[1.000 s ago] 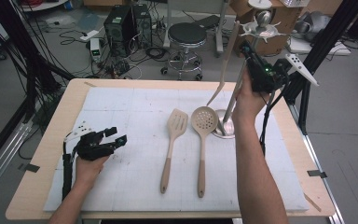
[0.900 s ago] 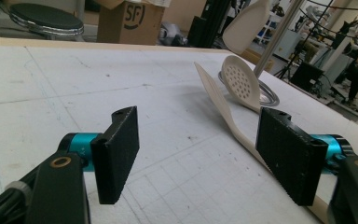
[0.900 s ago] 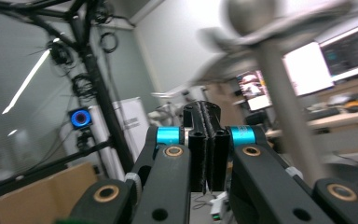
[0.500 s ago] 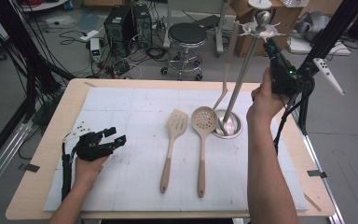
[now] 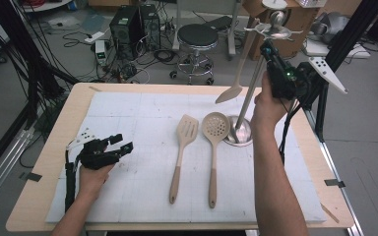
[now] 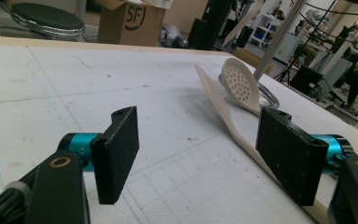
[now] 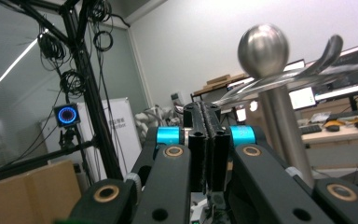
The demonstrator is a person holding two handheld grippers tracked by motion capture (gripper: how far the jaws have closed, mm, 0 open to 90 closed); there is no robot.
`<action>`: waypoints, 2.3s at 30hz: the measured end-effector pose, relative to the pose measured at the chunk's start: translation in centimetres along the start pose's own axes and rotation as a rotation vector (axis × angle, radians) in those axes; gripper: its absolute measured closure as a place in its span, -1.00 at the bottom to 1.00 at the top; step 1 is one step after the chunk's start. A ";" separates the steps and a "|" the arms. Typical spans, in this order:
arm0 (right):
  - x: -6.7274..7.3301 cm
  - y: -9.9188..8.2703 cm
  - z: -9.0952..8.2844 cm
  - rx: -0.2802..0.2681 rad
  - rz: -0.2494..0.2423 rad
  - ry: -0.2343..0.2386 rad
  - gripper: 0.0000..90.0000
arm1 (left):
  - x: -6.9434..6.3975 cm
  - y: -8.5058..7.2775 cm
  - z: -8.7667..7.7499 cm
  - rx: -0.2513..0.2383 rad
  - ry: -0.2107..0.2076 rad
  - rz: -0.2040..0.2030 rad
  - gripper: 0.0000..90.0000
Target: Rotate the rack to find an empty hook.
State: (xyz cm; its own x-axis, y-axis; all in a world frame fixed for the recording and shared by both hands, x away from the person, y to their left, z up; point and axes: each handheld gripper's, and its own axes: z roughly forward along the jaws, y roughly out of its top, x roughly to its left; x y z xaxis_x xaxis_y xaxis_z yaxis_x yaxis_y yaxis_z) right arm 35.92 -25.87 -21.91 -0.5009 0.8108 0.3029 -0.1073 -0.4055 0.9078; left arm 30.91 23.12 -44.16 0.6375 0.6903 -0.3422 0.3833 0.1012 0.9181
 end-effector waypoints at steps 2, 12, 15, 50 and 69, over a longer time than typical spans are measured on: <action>0.0 -0.1 0.4 0.017 0.008 0.004 1.00 | 0.0 0.0 0.0 -0.001 -0.001 -0.002 -0.32; -0.2 0.1 0.3 0.033 0.010 0.023 1.00 | 0.0 0.0 0.0 0.000 0.000 -0.001 -0.32; -0.2 0.0 -0.3 0.026 0.004 0.030 1.00 | 0.0 0.0 0.0 0.003 0.002 -0.001 -0.32; -2.0 -12.8 -3.8 0.333 0.100 0.026 0.37 | -0.1 -0.1 -0.1 0.006 0.006 0.001 -0.32; -0.2 -16.2 -3.4 0.485 0.077 0.089 0.30 | 0.0 -0.1 -0.1 0.004 0.004 0.004 -0.32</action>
State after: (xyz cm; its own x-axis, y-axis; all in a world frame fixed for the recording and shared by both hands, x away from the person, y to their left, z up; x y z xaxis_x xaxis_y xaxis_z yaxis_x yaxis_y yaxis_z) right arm 34.83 -20.96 -37.67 -0.5652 0.7384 0.3678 0.3345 -0.2025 0.9204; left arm 30.78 23.20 -44.18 0.6366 0.6933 -0.3379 0.3834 0.0957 0.9186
